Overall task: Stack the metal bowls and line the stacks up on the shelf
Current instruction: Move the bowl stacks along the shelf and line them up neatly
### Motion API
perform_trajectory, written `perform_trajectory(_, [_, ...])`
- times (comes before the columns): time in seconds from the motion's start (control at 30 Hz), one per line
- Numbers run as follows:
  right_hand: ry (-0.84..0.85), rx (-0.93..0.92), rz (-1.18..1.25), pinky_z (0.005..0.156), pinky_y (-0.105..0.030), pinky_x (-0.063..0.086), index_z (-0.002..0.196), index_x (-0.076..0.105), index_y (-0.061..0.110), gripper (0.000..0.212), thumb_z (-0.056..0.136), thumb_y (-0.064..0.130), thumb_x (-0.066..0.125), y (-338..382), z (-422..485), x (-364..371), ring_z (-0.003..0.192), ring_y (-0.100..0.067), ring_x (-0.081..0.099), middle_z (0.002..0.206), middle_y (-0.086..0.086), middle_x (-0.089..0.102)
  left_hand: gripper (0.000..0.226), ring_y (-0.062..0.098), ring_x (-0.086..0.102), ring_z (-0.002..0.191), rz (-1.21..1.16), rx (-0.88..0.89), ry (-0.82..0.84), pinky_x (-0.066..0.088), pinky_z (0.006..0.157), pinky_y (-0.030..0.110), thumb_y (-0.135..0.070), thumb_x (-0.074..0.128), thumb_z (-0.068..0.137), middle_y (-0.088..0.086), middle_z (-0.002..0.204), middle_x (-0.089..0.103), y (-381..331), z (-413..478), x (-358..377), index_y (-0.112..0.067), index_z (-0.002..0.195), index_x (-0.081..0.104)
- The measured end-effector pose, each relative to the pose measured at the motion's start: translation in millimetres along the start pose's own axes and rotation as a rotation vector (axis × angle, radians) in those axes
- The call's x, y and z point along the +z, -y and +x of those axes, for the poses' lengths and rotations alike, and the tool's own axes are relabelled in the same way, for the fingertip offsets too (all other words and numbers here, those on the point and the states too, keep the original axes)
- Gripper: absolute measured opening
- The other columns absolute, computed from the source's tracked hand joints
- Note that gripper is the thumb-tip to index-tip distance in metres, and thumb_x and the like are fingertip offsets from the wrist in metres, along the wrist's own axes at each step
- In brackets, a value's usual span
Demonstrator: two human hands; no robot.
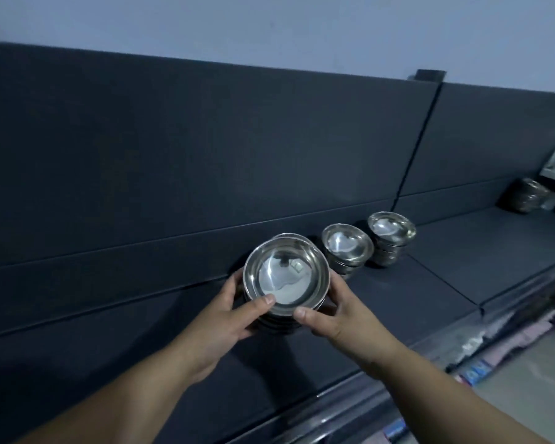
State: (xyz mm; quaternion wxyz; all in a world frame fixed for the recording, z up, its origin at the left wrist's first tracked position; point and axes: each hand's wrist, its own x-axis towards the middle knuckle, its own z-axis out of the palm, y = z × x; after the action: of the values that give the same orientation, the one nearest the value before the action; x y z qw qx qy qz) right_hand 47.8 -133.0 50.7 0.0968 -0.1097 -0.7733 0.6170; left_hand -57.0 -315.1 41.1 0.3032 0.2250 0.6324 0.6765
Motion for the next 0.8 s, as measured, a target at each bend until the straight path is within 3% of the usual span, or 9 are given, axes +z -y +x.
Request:
perform_trajectory(0.13, [-0.092, 0.028, 0.017, 0.106, -0.044, 0.047, 0.127, 0.040, 0.062, 0.085, 0.055, 0.061, 0.085, -17, -60, -65, 0.124, -0.009, 0.056, 0.124, 0.036, 0.057, 0.075, -0.002, 0.060, 0.111, 0.019, -0.020, 0.115, 0.047, 0.086, 0.025, -0.050, 0.077, 0.073, -0.026, 0.122, 0.062, 6, -1, 81, -0.051, 0.136, 0.036])
perform_trajectory(0.27, [-0.196, 0.071, 0.063, 0.105, -0.043, 0.048, 0.122, 0.044, 0.065, 0.079, 0.056, 0.058, 0.087, -41, -137, -144, 0.123, -0.009, 0.057, 0.120, 0.036, 0.059, 0.065, -0.001, 0.067, 0.099, 0.019, -0.067, 0.213, 0.052, 0.070, 0.020, -0.035, 0.072, 0.076, -0.017, 0.121, 0.064, 18, -7, 190, -0.043, 0.133, 0.041])
perform_trajectory(0.4, [-0.321, 0.099, 0.092, 0.105, -0.044, 0.048, 0.131, 0.046, 0.056, 0.082, 0.060, 0.055, 0.086, -69, -215, -228, 0.125, -0.012, 0.057, 0.134, 0.020, 0.058, 0.080, 0.013, 0.067, 0.108, 0.017, -0.084, 0.335, 0.052, 0.095, 0.037, -0.039, 0.085, 0.067, -0.009, 0.122, 0.067, 42, -6, 300, -0.039, 0.135, 0.044])
perform_trajectory(0.53, [-0.437, 0.115, 0.157, 0.076, -0.021, 0.055, 0.131, 0.047, 0.051, 0.064, 0.078, 0.033, 0.079, -87, -286, -305, 0.105, -0.006, 0.068, 0.123, 0.026, 0.062, 0.088, 0.014, 0.063, 0.115, 0.039, -0.055, 0.453, 0.046, 0.104, 0.042, -0.046, 0.081, 0.063, -0.012, 0.128, 0.063, 65, -3, 405, -0.045, 0.140, 0.037])
perform_trajectory(0.67, [-0.552, 0.174, 0.160, 0.090, -0.033, 0.053, 0.131, 0.048, 0.053, 0.057, 0.083, 0.037, 0.074, -107, -330, -364, 0.109, -0.012, 0.066, 0.124, 0.023, 0.064, 0.104, 0.014, 0.057, 0.123, 0.066, -0.083, 0.584, 0.040, 0.110, 0.046, -0.059, 0.087, 0.050, -0.013, 0.138, 0.055, 78, 7, 482, -0.054, 0.139, 0.033])
perform_trajectory(0.73, [-0.595, 0.205, 0.162, 0.097, -0.038, 0.052, 0.133, 0.045, 0.053, 0.062, 0.078, 0.047, 0.071, -118, -341, -389, 0.114, -0.016, 0.064, 0.126, 0.017, 0.065, 0.109, 0.013, 0.054, 0.126, 0.074, -0.089, 0.637, 0.040, 0.110, 0.045, -0.056, 0.090, 0.048, -0.012, 0.141, 0.051, 83, 18, 512, -0.049, 0.141, 0.033])
perform_trajectory(0.8, [-0.629, 0.223, 0.160, 0.099, -0.041, 0.052, 0.134, 0.043, 0.056, 0.067, 0.073, 0.053, 0.069, -128, -344, -413, 0.115, -0.017, 0.063, 0.127, 0.014, 0.065, 0.099, 0.012, 0.054, 0.125, 0.084, -0.102, 0.675, 0.042, 0.108, 0.040, -0.047, 0.090, 0.055, -0.014, 0.140, 0.050, 87, 31, 539, -0.048, 0.138, 0.036])
